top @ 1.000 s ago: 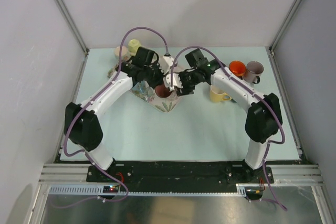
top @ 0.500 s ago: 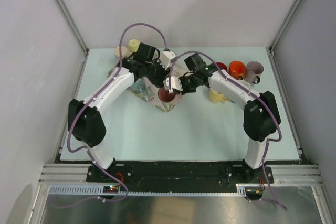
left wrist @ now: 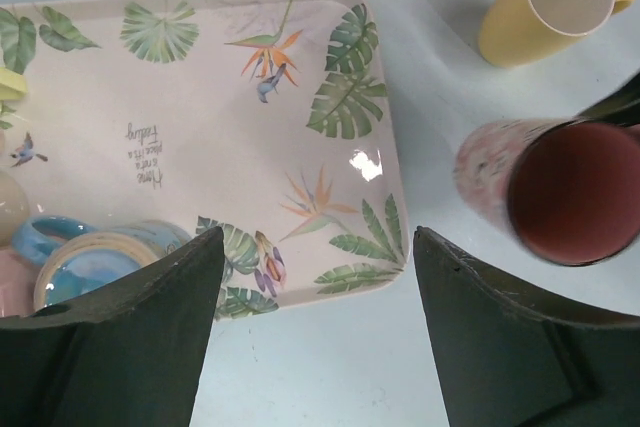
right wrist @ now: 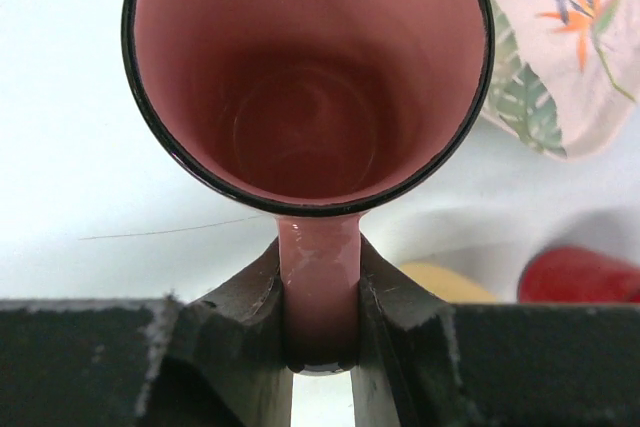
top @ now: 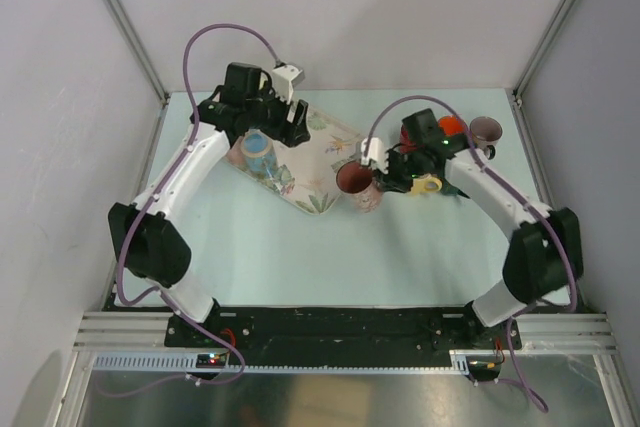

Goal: Turn the mug right side up
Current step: Place the cup at the corner of the board, then turn over the cup on the tray.

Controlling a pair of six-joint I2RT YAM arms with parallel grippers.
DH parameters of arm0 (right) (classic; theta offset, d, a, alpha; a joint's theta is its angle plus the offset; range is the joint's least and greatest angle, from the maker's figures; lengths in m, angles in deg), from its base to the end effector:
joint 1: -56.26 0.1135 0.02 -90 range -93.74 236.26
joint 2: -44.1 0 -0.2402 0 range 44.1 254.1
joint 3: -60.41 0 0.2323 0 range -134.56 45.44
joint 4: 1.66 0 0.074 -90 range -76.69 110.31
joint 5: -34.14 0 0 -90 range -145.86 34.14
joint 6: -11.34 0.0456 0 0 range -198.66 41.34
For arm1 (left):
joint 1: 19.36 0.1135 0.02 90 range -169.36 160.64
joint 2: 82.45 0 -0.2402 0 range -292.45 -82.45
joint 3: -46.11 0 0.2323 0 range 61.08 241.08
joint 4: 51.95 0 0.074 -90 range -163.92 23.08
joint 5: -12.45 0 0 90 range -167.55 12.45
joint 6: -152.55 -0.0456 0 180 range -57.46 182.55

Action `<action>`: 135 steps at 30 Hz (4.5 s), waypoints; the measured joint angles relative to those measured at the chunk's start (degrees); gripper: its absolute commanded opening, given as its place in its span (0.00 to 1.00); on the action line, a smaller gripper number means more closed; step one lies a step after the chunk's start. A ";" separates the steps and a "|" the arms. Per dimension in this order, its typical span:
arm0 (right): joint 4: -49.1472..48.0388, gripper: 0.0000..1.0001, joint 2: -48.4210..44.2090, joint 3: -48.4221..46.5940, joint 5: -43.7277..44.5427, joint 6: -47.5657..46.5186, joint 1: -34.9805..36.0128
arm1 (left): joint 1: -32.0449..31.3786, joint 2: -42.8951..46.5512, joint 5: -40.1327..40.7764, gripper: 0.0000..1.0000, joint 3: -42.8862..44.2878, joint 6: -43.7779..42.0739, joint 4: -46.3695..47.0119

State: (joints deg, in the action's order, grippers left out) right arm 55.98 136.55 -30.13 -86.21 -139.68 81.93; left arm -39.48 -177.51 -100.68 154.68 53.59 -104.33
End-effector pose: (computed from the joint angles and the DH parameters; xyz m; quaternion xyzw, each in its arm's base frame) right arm 0.2783 0.1593 0.2480 -0.6892 0.6301 0.1637 0.3182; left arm 0.3294 -0.1397 0.3343 0.3056 0.8338 -0.2211 0.4032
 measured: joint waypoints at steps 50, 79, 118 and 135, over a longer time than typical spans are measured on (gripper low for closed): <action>-17.55 0.00 -6.64 17.49 0.37 16.28 -55.28 | 0.17 1.88 1.14 0.78 -3.28 2.54 -0.04; -22.08 0.41 -2.69 20.06 0.57 10.75 -54.25 | -0.09 2.25 2.01 0.78 -3.30 2.40 -0.02; -26.05 0.54 -1.07 20.04 2.91 8.85 -51.32 | -1.33 2.25 2.69 0.78 -4.55 1.73 -0.02; -6.29 0.73 -13.42 10.49 -2.89 10.38 -50.25 | 0.61 2.19 9.66 0.93 -4.68 1.60 -0.37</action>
State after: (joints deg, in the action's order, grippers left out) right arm 49.69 123.13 -19.64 -89.09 -129.30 31.68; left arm -38.87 -175.33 -91.02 150.00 55.19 -104.70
